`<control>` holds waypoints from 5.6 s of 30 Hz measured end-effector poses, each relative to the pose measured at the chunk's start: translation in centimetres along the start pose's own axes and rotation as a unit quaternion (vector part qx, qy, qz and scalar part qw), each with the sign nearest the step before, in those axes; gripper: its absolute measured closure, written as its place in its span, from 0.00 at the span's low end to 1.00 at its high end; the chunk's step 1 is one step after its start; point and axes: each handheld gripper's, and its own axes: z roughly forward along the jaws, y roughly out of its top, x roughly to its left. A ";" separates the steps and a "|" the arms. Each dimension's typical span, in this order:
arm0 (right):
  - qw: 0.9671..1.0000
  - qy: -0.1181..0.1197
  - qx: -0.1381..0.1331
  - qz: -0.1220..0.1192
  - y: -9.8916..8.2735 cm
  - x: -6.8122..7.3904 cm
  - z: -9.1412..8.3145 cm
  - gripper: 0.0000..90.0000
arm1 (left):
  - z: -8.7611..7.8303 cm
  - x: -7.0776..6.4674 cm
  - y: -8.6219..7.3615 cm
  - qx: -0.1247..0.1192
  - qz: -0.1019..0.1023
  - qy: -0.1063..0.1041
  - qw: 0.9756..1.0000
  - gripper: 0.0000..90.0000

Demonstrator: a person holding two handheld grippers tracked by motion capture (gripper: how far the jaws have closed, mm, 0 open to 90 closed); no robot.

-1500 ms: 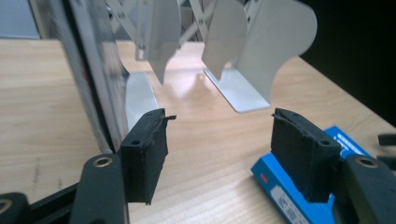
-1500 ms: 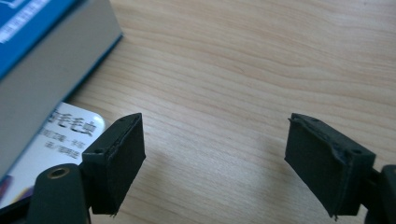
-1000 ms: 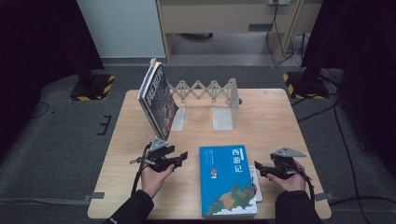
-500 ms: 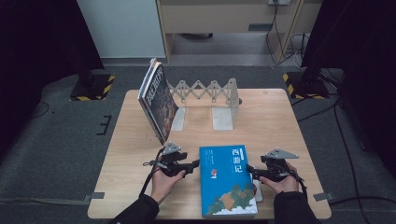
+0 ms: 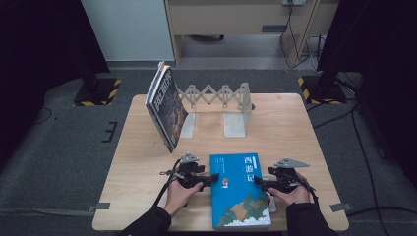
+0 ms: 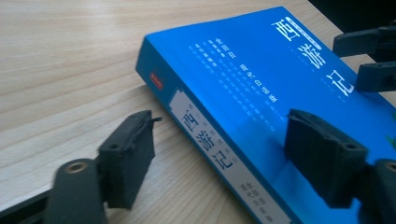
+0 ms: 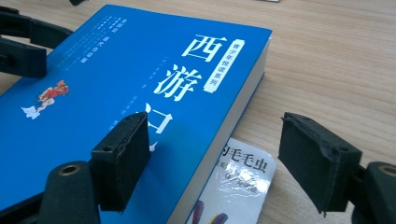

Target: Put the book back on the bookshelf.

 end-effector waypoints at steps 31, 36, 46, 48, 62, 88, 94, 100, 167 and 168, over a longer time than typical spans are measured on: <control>0.998 0.043 -0.003 0.040 -0.3 0.6 1.0 0.34 | 2.6 -0.7 -1.3 -0.020 -0.017 -0.046 0.999 0.00; 0.998 0.049 -0.003 0.038 -0.3 0.7 1.1 0.35 | 2.7 -0.6 -1.2 -0.018 -0.013 -0.051 0.998 0.00; 0.998 0.054 -0.001 0.043 -0.3 0.6 1.2 0.35 | 2.5 -0.4 -1.0 -0.012 -0.026 -0.053 0.998 0.02; 0.997 0.055 -0.001 0.044 -0.3 0.6 1.2 0.35 | 2.3 0.0 -0.9 -0.013 -0.044 -0.056 0.997 0.08; 0.997 0.061 0.000 0.055 -0.4 0.4 1.4 0.33 | 1.3 0.7 -0.4 0.007 -0.101 -0.091 0.991 0.33; 0.995 0.080 -0.003 0.063 -0.1 0.2 1.7 0.33 | 1.6 -1.6 1.6 0.026 -0.064 -0.119 0.991 0.49; 0.995 0.078 -0.003 0.054 -0.1 0.1 1.6 0.36 | 1.7 -1.3 1.5 0.030 -0.085 -0.125 0.988 0.52; 0.996 0.079 0.002 0.044 -0.4 0.0 1.1 0.33 | 1.5 -1.2 1.5 0.033 -0.092 -0.129 0.987 0.53; 0.992 0.110 -0.046 0.051 1.0 0.7 1.6 0.50 | 0.2 -3.4 4.5 -0.024 -0.073 -0.093 0.993 0.54; 0.992 0.110 -0.045 0.050 1.0 0.7 1.6 0.50 | 0.2 -3.3 4.5 -0.024 -0.076 -0.092 0.993 0.55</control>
